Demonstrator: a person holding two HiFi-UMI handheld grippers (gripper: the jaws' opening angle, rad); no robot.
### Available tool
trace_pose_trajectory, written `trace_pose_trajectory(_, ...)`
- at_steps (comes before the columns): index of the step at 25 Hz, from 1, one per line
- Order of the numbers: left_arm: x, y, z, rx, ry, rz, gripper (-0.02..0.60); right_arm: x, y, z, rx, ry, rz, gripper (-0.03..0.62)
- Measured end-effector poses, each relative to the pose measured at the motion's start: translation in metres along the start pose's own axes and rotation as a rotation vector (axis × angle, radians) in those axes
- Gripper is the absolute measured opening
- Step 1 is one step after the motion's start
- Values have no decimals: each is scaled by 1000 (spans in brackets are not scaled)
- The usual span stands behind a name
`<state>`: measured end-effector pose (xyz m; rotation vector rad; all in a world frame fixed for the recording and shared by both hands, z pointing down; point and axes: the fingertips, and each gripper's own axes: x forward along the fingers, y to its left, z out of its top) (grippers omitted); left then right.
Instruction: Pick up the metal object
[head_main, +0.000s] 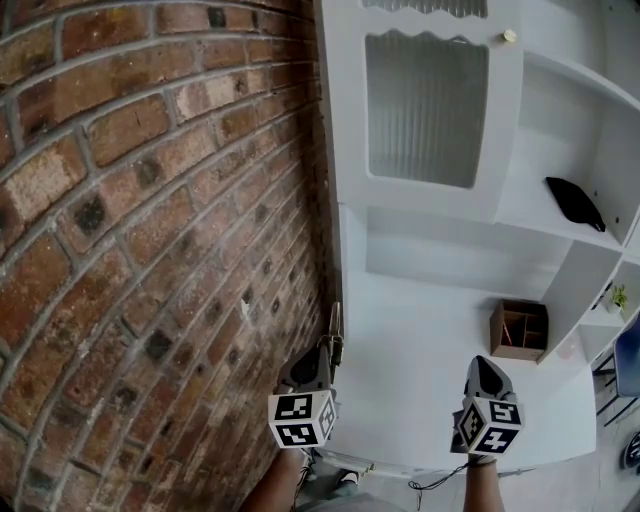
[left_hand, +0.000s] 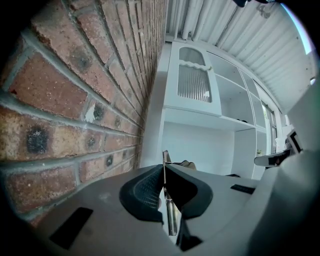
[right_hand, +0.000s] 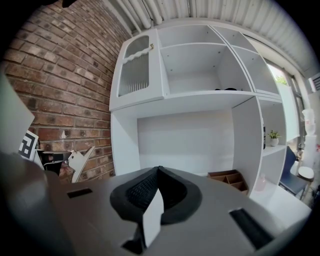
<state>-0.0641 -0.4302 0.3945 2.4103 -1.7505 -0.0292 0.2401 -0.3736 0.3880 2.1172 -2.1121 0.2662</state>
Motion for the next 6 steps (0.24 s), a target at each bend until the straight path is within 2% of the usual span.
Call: trace_pose_trajectory(6, 3, 0, -4, 4, 15, -7, 15, 2, 1, -4, 0, 9, 3, 2)
